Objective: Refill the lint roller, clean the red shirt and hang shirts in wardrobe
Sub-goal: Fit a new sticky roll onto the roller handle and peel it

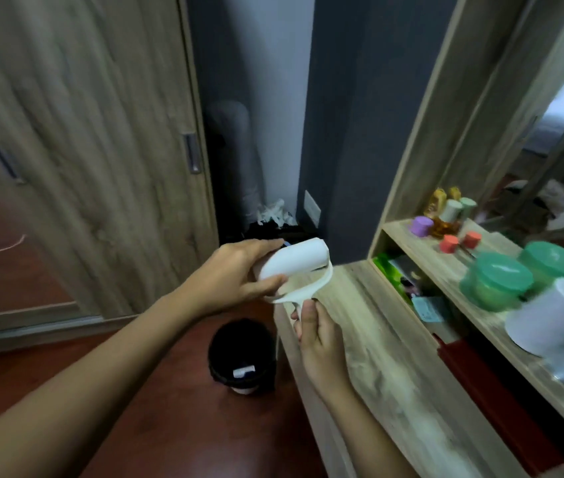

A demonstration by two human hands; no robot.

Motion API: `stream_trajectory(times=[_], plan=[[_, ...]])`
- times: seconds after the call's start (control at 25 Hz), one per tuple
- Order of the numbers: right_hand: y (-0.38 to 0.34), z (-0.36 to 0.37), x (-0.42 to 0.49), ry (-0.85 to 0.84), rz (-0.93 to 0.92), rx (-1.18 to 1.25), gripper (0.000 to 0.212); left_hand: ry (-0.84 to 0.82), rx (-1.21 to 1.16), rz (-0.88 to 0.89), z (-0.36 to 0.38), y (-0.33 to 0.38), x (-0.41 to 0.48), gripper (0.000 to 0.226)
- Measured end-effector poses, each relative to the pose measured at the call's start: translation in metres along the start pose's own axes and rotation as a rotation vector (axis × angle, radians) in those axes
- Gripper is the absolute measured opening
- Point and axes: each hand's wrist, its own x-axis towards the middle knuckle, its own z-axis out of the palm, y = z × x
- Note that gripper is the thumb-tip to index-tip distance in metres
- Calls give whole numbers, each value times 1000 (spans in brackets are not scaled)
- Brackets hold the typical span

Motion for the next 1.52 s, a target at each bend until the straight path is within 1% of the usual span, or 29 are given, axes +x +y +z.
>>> stream_trajectory(times=[0.08,0.16,0.24,0.32,0.4,0.52,0.6,0.64,0.76,0.84,0.96,1.04,1.16,1.2,1.24,1.28,1.32,1.4,1.52], plan=[[-18,53,32,13,-19,-8,43,106,28,-53,-35,-48,1,70],[-38,104,63,50,-15,-15,45,238,36,-138,-69,-98,1,62],[-57,152,94,69,-2,14,45,313,49,-205,-99,-147,0,54],[-69,179,117,87,15,29,46,325,81,-246,-113,-183,-1,50],[-80,209,143,103,33,25,48,300,111,-294,-126,-227,-2,48],[-88,242,188,128,52,46,51,245,162,-341,-130,-285,5,52],[-86,260,222,129,52,46,49,220,185,-326,-124,-316,19,58],[-84,267,238,116,45,34,48,189,198,-321,-118,-330,28,57],[-78,288,296,83,33,71,43,26,278,-321,-100,-382,73,51],[-74,297,338,78,25,85,40,-133,368,-328,-84,-420,111,48],[-68,304,398,101,9,69,34,-422,570,-195,-57,-469,157,37],[-64,307,430,107,-5,50,32,-539,725,-30,-43,-497,182,35],[-58,311,472,112,-12,40,30,-550,874,125,-27,-533,220,46],[-56,312,481,117,-15,32,31,-565,902,132,-24,-541,229,48],[-54,312,490,120,-17,24,31,-624,940,118,-22,-546,238,48],[-51,313,496,118,-16,20,31,-647,972,140,-20,-550,247,47],[-50,313,500,115,-11,16,31,-650,954,156,-12,-558,254,44],[-45,316,509,109,-4,1,31,-700,936,123,-8,-571,269,43],[-40,325,516,115,-18,-6,29,-675,973,173,-2,-579,278,43]])
